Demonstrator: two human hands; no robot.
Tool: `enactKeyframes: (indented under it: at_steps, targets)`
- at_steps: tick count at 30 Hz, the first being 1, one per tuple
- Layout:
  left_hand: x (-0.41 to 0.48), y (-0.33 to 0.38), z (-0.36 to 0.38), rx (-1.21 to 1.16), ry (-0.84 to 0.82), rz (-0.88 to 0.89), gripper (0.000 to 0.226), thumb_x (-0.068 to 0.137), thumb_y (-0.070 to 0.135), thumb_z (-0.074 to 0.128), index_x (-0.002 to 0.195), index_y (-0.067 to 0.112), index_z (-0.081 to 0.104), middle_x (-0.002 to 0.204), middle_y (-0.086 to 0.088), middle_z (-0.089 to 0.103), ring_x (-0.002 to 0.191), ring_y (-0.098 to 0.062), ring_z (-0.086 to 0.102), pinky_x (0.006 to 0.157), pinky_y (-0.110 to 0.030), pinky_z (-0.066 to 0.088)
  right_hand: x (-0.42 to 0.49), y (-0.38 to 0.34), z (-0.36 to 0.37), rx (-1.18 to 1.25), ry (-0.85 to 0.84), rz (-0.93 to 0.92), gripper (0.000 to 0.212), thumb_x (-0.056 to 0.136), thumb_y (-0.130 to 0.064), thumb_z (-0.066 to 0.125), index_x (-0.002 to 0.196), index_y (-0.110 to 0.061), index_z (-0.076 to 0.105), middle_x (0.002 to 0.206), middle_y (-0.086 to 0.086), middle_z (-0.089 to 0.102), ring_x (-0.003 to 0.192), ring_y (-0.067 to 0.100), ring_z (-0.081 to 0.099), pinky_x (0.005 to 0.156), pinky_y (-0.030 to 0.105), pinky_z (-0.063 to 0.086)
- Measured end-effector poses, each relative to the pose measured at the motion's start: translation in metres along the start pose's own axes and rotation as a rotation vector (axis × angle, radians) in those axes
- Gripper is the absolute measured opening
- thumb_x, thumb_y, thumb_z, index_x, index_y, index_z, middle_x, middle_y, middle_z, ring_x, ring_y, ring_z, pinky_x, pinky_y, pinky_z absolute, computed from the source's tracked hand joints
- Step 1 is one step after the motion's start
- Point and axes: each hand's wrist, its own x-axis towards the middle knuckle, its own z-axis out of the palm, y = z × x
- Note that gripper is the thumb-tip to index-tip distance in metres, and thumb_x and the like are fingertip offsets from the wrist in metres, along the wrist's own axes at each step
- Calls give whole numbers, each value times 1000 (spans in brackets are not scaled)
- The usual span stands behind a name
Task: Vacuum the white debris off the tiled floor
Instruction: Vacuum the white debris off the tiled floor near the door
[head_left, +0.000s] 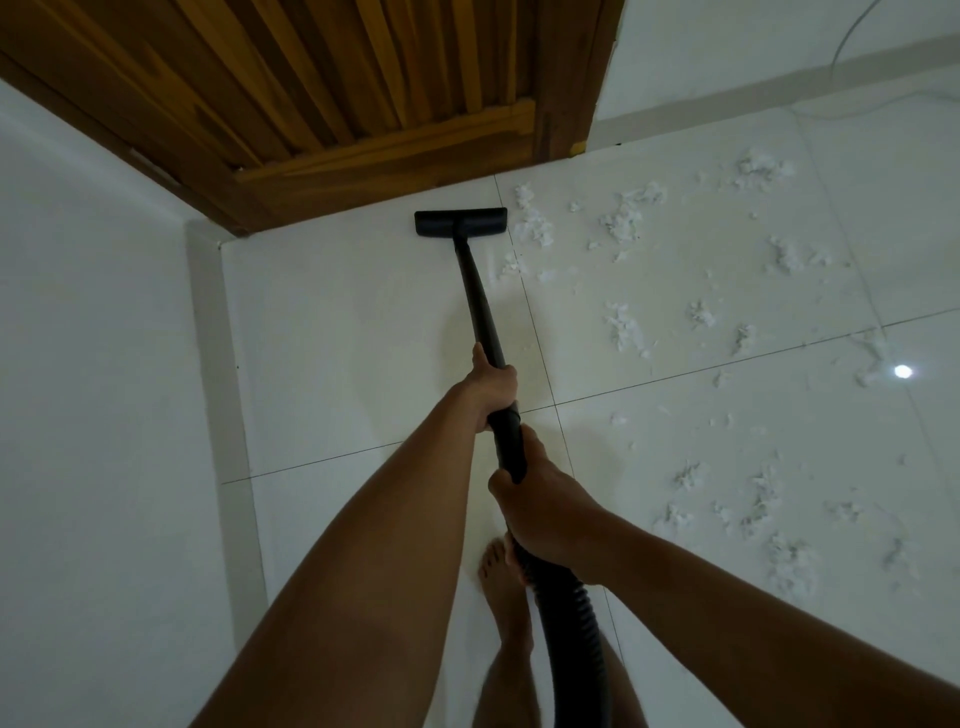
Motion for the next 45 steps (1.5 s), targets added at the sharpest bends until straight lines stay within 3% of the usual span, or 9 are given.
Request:
enactKeyframes:
  at_steps: [4,8,12,18,23,29,35,40,45]
  targets:
    - [-5,-23,0,14,3,13,72,104,26,39,157,41,-8,107,-12,58,80,-20,59,68,-36,56,-4,17,18,-18,5,14,63,101,-26,43,148,-55,13,78,13,63,48,18,62,51,32,57]
    - [-5,-50,-1,21,5,17,73,104,27,37,156,42,-13,104,-13,59,79,-20,59,71,-37,57,3,41,43,-125,43,14,59,89,-40,40,135,-66,14,66,10,71,53,25,72,78,49,61]
    - [-7,-76,0,23,4,34,74,105,28,37,156,41,-14,111,-18,59,76,-19,58,62,-34,53,1,57,58,-7,14,38,62,101,-27,43,146,-58,13,86,21,64,45,21,61,46,29,54]
    - [-17,-100,9,-16,-5,34,73,105,29,38,156,43,-13,102,-15,56,78,-20,60,69,-37,56,-15,78,66,-39,18,35,62,103,-25,42,147,-55,11,88,19,63,47,20,60,45,28,53]
    - [-25,-110,19,-41,3,47,73,105,26,39,157,40,-11,99,-14,57,72,-18,58,55,-31,51,-23,90,64,-71,11,8,62,103,-25,42,149,-54,12,89,18,62,43,16,58,44,26,51]
    - [-43,-137,43,-31,24,41,71,104,25,40,157,41,-6,135,-26,56,77,-22,60,55,-33,53,-45,122,64,-30,-14,28,61,103,-24,41,148,-56,14,87,20,61,42,18,57,43,28,51]
    - [-70,-187,100,-58,53,34,73,105,24,39,157,39,-10,90,-12,58,74,-18,59,59,-32,52,-79,191,57,-97,-32,35,60,105,-31,44,152,-49,11,90,17,61,50,21,60,45,30,54]
    - [-96,-232,156,-101,54,22,74,104,25,40,157,41,-9,91,-14,59,75,-20,60,71,-37,59,-117,257,48,-158,-17,7,56,104,-41,41,154,-40,14,90,14,61,68,25,63,81,49,61]
    - [-116,-269,196,-101,44,19,76,105,23,39,156,42,-13,99,-14,59,73,-20,59,68,-37,58,-139,307,50,-233,-5,-30,62,105,-39,41,158,-35,9,97,13,65,63,18,62,64,34,59]
